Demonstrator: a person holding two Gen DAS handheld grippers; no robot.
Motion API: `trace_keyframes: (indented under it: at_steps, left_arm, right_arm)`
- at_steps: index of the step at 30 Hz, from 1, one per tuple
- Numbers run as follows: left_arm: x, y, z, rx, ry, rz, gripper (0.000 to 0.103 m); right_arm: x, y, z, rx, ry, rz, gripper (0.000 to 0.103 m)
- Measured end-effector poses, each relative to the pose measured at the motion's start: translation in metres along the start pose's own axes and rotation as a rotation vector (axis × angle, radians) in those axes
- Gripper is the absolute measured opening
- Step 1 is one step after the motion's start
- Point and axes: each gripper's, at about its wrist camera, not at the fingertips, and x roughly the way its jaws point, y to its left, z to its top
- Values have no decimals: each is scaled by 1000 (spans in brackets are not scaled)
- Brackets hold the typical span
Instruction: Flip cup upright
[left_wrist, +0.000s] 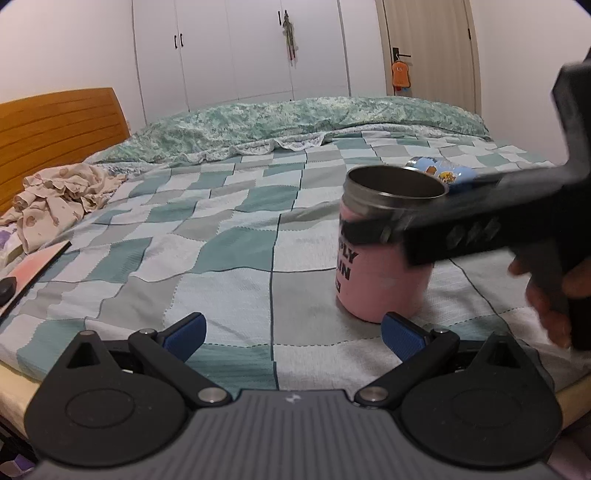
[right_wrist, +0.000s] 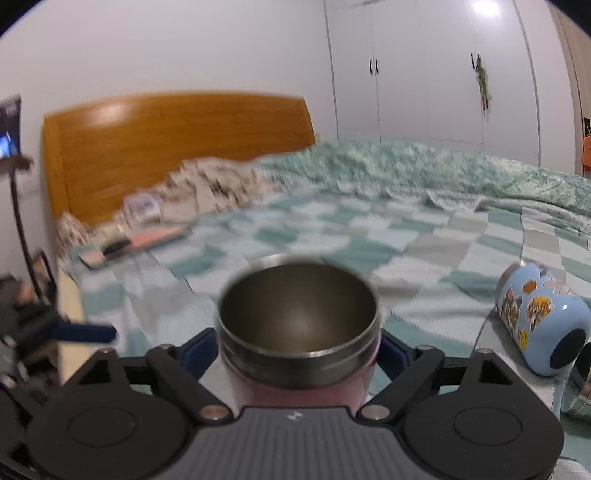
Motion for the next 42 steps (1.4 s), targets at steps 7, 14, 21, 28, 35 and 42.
trace_keyframes:
  at_steps: [7,14,21,28,35,42]
  left_arm:
    - [-38,-15,7,-3,-82,-21,103]
    - [-80,-57,9,-22,-204,-88,103]
    - [-116,-108,-6,-77,-283,-131,103]
    - [-122,-143,-34,-120,-293,-100,103]
    - [-115,-154,-55,-106,-305,-37,103]
    - [-102,-154,-65,-106,-297,-23,103]
  right_arm:
    - [-86,4,13,-19,-155,-51,103]
    - [-189,-2,-12,-20,-242,-205,103]
    - [-275,-17,-60,4,-249,-396,103]
    - [-318,-31,-122,75,-252,-507,103]
    - [-321,-38,-157,96,-243,-571,103]
    - [-313,-33,-164,73,-256,-598,103]
